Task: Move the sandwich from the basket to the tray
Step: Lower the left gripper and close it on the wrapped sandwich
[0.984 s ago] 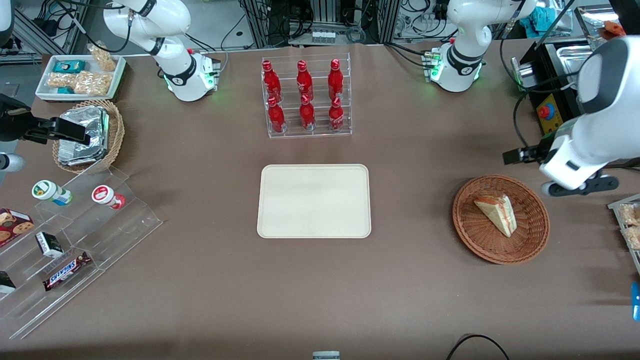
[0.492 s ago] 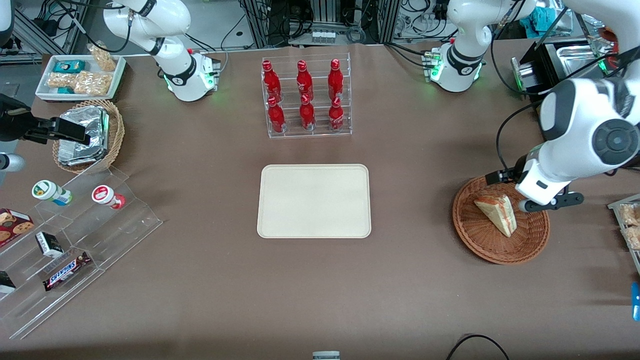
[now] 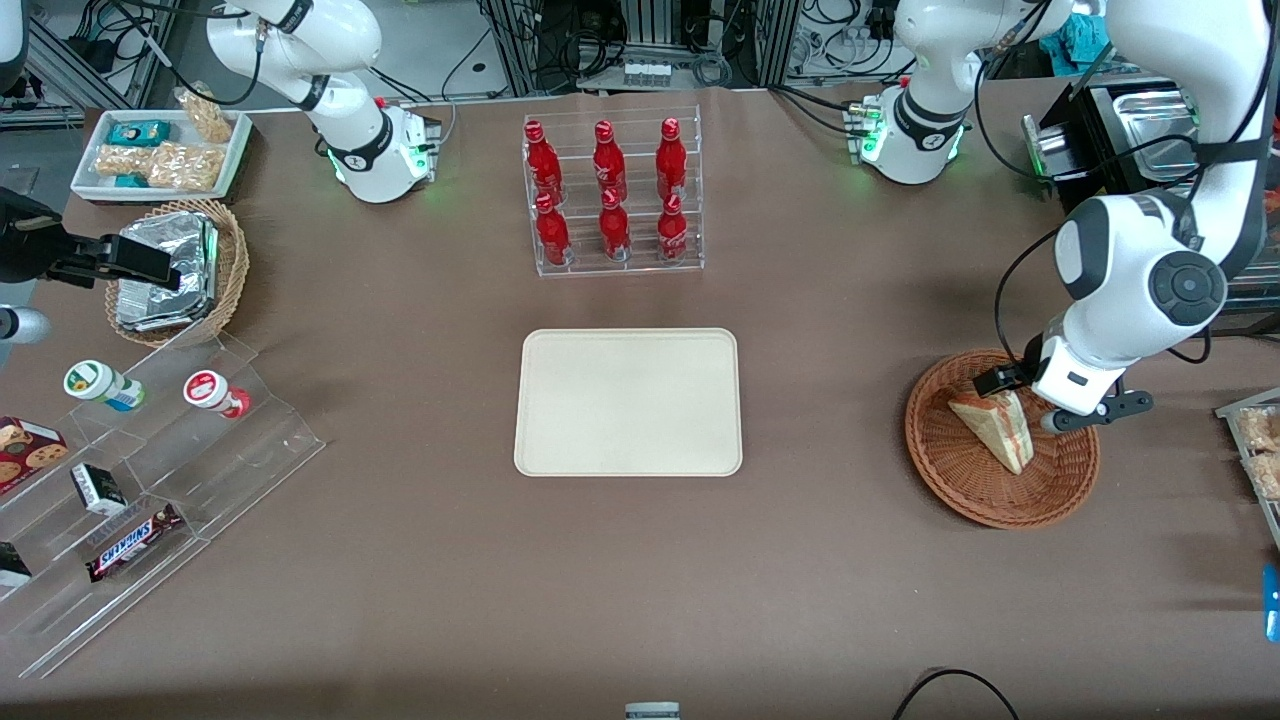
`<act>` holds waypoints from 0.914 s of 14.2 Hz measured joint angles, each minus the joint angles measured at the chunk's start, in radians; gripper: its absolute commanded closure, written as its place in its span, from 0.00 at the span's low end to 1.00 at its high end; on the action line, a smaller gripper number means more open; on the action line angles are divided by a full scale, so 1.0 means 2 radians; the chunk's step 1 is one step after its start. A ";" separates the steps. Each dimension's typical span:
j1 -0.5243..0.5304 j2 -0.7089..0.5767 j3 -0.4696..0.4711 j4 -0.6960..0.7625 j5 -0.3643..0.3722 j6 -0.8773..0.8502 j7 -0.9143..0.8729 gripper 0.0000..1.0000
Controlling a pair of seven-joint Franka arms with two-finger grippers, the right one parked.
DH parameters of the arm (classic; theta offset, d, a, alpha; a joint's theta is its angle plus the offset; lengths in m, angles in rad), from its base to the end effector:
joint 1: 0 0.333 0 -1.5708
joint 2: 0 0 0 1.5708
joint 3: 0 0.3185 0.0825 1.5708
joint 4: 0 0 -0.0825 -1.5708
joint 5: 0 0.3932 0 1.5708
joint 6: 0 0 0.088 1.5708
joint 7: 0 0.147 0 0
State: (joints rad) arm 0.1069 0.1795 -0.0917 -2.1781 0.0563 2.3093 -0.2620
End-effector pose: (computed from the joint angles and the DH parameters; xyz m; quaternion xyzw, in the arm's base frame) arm 0.5549 0.0109 0.2608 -0.9925 -0.1194 0.0219 0.0150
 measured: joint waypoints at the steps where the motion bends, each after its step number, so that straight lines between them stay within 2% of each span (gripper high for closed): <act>1: 0.001 0.009 0.002 -0.004 0.000 0.019 0.000 0.00; 6: 0.002 0.050 0.004 -0.005 -0.001 0.067 -0.019 0.00; 7: 0.002 0.056 0.004 -0.005 -0.001 0.072 -0.020 0.11; 8: 0.002 0.062 0.004 -0.005 -0.001 0.081 -0.021 0.37; 9: 0.002 0.069 0.004 -0.005 -0.001 0.090 -0.023 0.58; 10: 0.002 0.075 0.005 -0.005 -0.001 0.095 -0.024 0.71; 11: 0.004 0.079 0.005 -0.004 -0.001 0.097 -0.026 0.78; 13: 0.008 0.079 0.005 -0.003 -0.001 0.097 -0.026 0.85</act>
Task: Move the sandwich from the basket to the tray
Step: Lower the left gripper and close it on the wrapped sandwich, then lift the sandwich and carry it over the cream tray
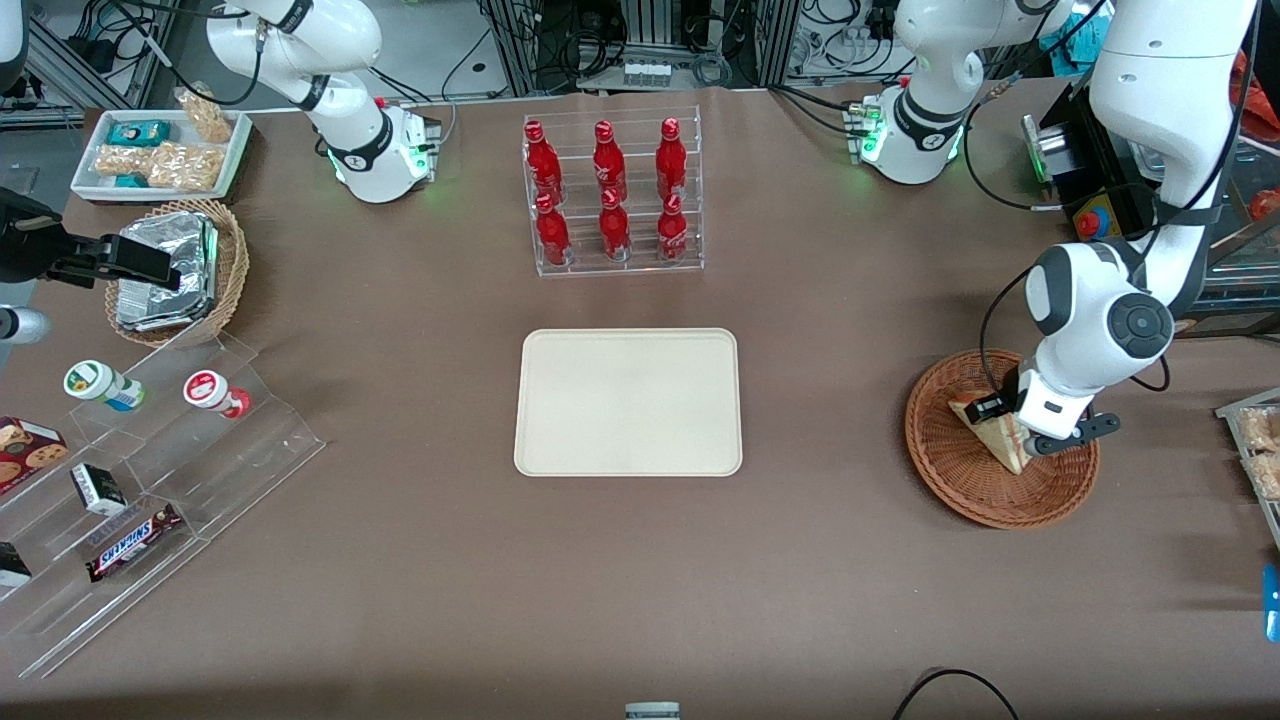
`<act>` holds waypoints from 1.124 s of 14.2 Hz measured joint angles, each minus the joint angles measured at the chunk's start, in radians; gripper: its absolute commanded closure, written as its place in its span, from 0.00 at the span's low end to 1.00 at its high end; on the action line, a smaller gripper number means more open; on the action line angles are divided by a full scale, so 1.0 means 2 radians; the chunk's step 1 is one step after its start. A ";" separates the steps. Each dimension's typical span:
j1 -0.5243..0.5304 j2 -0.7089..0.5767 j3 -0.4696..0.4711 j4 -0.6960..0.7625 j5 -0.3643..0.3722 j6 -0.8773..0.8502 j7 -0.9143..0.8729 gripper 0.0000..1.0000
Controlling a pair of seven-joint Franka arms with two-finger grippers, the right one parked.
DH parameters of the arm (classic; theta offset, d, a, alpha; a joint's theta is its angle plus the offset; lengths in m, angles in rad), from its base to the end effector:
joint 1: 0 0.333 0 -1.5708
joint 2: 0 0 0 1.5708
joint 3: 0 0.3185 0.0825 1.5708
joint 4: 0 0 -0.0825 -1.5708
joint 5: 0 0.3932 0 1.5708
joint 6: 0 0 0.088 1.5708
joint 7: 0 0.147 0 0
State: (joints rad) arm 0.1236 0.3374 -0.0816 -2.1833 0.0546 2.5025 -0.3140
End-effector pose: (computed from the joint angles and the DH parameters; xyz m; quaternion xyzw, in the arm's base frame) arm 0.5641 0.0233 0.1865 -0.9875 -0.1575 0.0079 0.0037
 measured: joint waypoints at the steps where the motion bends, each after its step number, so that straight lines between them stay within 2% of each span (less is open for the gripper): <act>1: 0.001 0.000 0.000 0.002 0.000 0.000 0.000 0.85; 4: -0.001 -0.005 -0.002 0.008 0.000 -0.005 0.000 0.85; 7: -0.026 -0.032 -0.011 0.028 0.000 -0.074 0.000 0.85; 12: -0.166 -0.065 -0.016 0.044 0.000 -0.121 -0.105 0.83; 16: -0.277 -0.031 -0.018 0.094 0.000 -0.131 -0.207 0.83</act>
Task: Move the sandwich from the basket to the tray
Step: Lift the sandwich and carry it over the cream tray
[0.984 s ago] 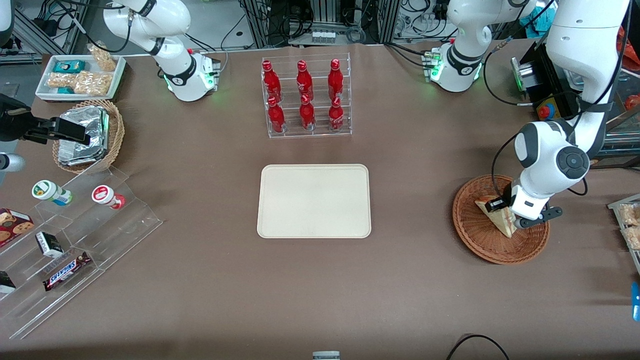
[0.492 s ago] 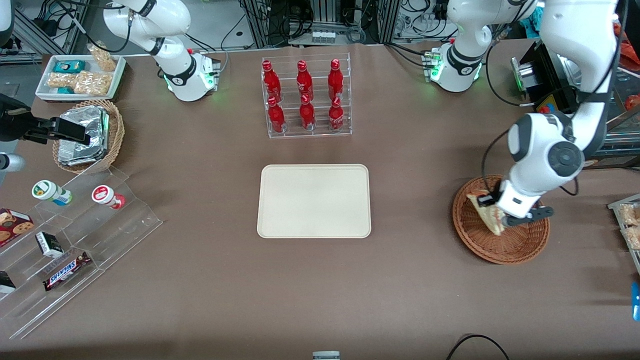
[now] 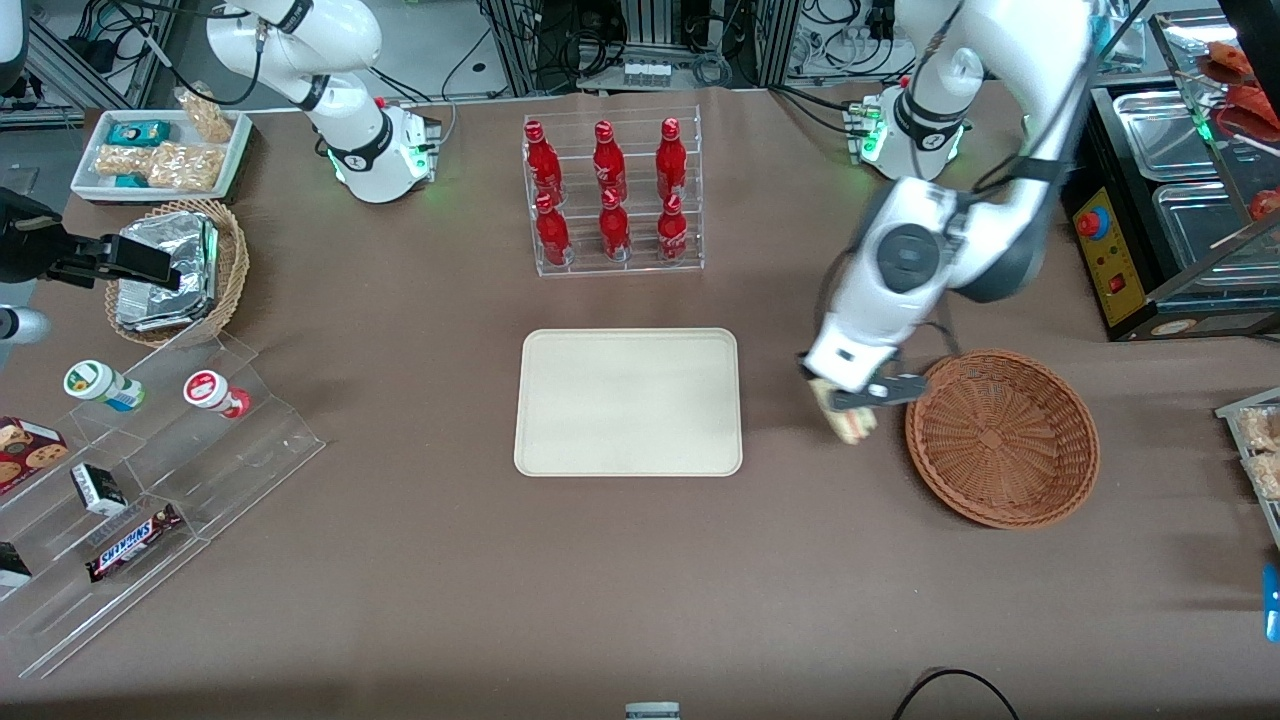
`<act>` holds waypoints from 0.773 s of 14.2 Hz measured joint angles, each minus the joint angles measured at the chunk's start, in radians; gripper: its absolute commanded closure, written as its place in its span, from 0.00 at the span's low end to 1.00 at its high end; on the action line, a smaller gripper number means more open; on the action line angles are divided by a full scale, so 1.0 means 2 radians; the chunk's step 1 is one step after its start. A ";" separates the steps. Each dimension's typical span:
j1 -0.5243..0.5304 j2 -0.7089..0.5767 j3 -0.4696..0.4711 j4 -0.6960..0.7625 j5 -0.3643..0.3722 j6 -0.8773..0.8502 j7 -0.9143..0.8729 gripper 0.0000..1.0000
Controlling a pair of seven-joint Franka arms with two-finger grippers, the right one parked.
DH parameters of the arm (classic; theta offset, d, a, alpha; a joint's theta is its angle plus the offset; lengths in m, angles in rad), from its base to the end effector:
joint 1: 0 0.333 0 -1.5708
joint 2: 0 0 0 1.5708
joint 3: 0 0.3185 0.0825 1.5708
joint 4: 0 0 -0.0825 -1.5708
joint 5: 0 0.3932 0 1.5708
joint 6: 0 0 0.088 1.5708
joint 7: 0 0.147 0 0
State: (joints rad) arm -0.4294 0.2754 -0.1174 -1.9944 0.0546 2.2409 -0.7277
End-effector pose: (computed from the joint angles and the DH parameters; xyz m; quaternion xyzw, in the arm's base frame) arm 0.5181 -0.3104 0.2788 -0.9971 -0.0751 0.0076 0.0121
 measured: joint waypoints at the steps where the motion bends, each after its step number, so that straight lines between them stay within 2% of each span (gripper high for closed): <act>1: -0.030 0.027 0.000 0.027 0.000 0.000 -0.032 0.83; 4: -0.108 0.132 0.001 0.130 0.001 0.001 -0.099 0.82; 6: -0.135 0.180 0.001 0.170 0.001 0.002 -0.106 0.82; 11: -0.164 0.206 0.001 0.195 0.001 0.002 -0.106 0.81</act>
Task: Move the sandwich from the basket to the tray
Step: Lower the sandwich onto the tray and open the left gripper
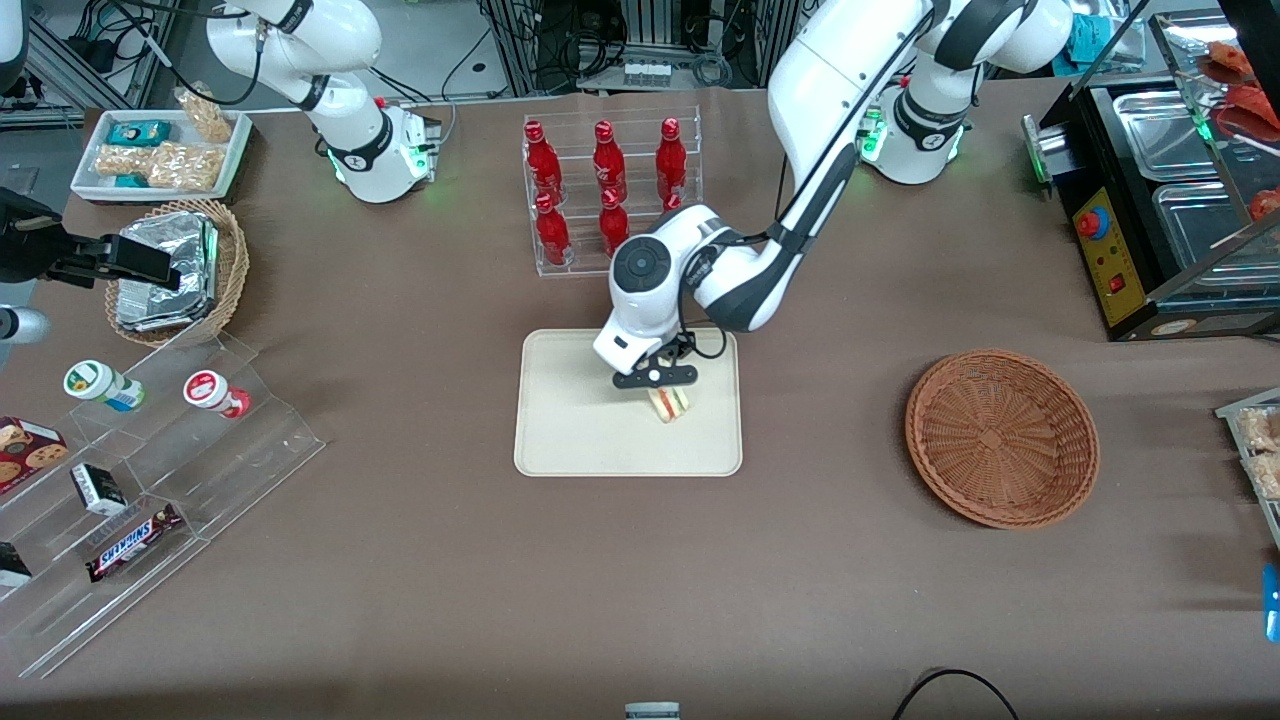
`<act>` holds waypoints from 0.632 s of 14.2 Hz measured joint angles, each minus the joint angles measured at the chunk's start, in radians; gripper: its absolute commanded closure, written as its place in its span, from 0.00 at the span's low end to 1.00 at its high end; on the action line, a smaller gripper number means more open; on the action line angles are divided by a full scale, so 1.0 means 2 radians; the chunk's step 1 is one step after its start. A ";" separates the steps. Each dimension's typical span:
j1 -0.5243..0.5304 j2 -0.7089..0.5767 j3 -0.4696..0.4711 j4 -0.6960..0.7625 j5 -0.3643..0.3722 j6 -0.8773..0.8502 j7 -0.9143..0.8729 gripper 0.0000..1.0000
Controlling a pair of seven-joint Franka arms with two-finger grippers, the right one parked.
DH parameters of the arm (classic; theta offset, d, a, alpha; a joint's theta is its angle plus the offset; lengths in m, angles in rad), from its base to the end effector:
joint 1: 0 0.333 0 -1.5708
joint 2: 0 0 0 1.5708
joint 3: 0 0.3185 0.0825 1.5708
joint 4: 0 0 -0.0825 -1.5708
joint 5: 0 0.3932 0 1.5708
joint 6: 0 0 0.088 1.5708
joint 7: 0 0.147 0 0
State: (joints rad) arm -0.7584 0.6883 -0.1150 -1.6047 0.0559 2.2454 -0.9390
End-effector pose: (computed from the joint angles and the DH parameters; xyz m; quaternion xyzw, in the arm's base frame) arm 0.4556 -0.5277 0.1800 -0.9993 -0.0271 0.0252 0.0073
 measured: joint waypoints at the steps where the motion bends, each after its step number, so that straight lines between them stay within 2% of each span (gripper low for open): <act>1: -0.003 0.000 0.000 0.006 0.000 0.000 0.001 0.81; 9: -0.016 0.002 0.004 0.015 -0.001 0.039 0.037 0.81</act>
State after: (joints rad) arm -0.7903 0.6916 -0.1061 -1.5754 0.0549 2.3231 -0.8644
